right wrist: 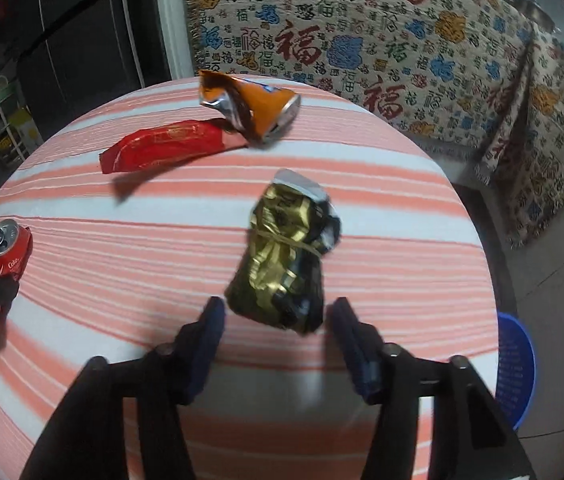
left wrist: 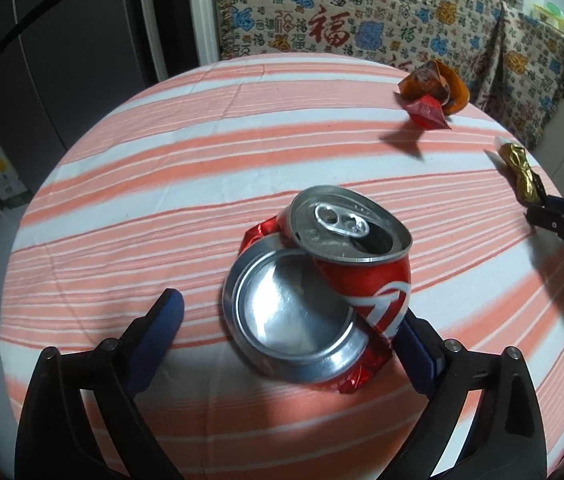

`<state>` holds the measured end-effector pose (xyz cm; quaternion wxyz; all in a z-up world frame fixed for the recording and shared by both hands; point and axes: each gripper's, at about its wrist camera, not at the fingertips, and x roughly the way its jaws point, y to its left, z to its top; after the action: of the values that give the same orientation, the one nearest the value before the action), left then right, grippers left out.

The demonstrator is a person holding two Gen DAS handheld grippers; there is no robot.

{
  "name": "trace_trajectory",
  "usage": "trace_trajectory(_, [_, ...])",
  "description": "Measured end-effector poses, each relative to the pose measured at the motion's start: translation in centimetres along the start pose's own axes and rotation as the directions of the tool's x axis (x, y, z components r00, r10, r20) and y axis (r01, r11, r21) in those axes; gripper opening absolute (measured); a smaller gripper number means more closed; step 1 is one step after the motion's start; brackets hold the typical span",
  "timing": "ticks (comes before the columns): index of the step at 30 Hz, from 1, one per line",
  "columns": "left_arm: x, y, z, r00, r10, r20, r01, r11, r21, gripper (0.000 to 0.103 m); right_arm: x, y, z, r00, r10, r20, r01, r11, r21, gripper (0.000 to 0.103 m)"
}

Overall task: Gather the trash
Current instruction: 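Grasp the gold-and-black wrapper with the right tool while the left tool holds the can, then carry both items over the blue wastebasket and open both tools to drop them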

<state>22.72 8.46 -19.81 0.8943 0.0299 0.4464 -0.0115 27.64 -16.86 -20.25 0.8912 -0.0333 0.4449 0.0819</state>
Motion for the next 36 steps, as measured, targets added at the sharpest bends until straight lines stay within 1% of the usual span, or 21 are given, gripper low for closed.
trace_trajectory(1, [-0.1,-0.1,-0.1,1.000,-0.004,-0.006,0.004,1.000,0.004,0.101,0.0,-0.3,-0.3,1.000,-0.001,-0.002,0.001,1.000,0.012,0.076])
trace_trajectory(2, [-0.2,-0.1,-0.4,1.000,-0.009,-0.011,0.009,1.000,0.013,0.102,-0.2,-0.4,-0.6,1.000,0.002,0.011,-0.003,1.000,0.018,0.078])
trace_trajectory(6, [-0.7,-0.8,-0.8,0.999,-0.033,-0.006,0.033,0.999,0.024,0.102,-0.6,0.3,-1.5,1.000,-0.012,0.027,0.012,1.000,0.014,0.079])
trace_trajectory(9, [-0.2,-1.5,-0.1,0.999,-0.034,0.001,0.034,0.999,0.024,0.102,-0.5,0.2,-0.8,1.000,0.010,0.012,-0.011,1.000,0.028,0.079])
trace_trajectory(11, [0.2,-1.8,0.5,1.000,-0.027,0.005,0.027,1.000,0.014,0.102,-0.4,-0.1,0.1,1.000,0.021,0.007,-0.021,0.998,0.063,0.079])
trace_trajectory(12, [0.3,-1.8,0.7,1.000,-0.026,0.010,0.026,1.000,0.004,0.099,-0.4,-0.2,0.7,1.000,0.020,0.012,-0.021,0.997,0.080,0.079])
trace_trajectory(13, [0.3,-1.9,0.8,1.000,-0.021,0.019,0.021,1.000,-0.003,0.088,-0.4,-0.3,1.4,1.000,0.014,0.017,-0.015,0.996,0.093,0.079])
trace_trajectory(14, [0.2,-1.9,0.8,1.000,-0.006,0.030,0.006,1.000,0.000,0.081,-0.2,-0.3,2.1,1.000,0.012,0.019,-0.014,0.995,0.099,0.079])
trace_trajectory(15, [0.2,-2.0,0.9,0.999,-0.012,0.031,0.012,1.000,0.007,0.081,0.0,-0.4,2.6,1.000,0.020,0.016,-0.021,0.995,0.101,0.078])
trace_trajectory(16, [0.2,-1.8,1.0,0.999,-0.024,0.032,0.024,1.000,0.007,0.081,0.6,-0.5,3.1,0.999,0.036,-0.004,-0.036,0.994,0.103,0.065])
trace_trajectory(17, [0.1,-1.8,0.9,0.999,-0.029,0.037,0.029,1.000,0.002,0.081,1.0,-0.5,3.4,0.999,0.050,-0.022,-0.047,0.993,0.105,0.037])
trace_trajectory(18, [0.0,-1.8,0.9,0.999,-0.033,0.040,0.033,0.999,0.001,0.080,1.3,-0.6,3.6,0.997,0.060,-0.049,-0.055,0.993,0.103,0.037])
trace_trajectory(20, [-0.4,-1.9,0.8,0.998,-0.031,0.054,0.030,1.000,0.008,0.080,0.7,-0.4,3.6,0.997,0.065,-0.033,-0.062,0.994,0.085,0.036])
trace_trajectory(21, [-0.7,-2.1,0.8,0.998,-0.027,0.061,0.026,1.000,0.015,0.074,0.2,-0.2,3.4,0.998,0.067,-0.022,-0.065,0.996,0.066,0.036])
trace_trajectory(25, [-2.0,-2.6,1.0,0.995,-0.048,0.082,0.046,0.999,0.021,0.074,-2.5,0.0,2.2,0.996,0.092,0.019,-0.093,0.995,0.034,0.036])
trace_trajectory(30, [-2.8,-3.8,1.3,0.993,-0.048,0.106,0.044,0.998,0.043,0.074,-4.3,0.1,1.2,0.994,0.107,0.028,-0.107,0.994,0.008,0.036])
trace_trajectory(36, [-3.3,-4.7,1.4,0.991,-0.055,0.119,0.047,0.997,0.066,0.074,-5.6,-0.3,0.4,0.991,0.129,0.036,-0.129,0.992,0.009,0.036])
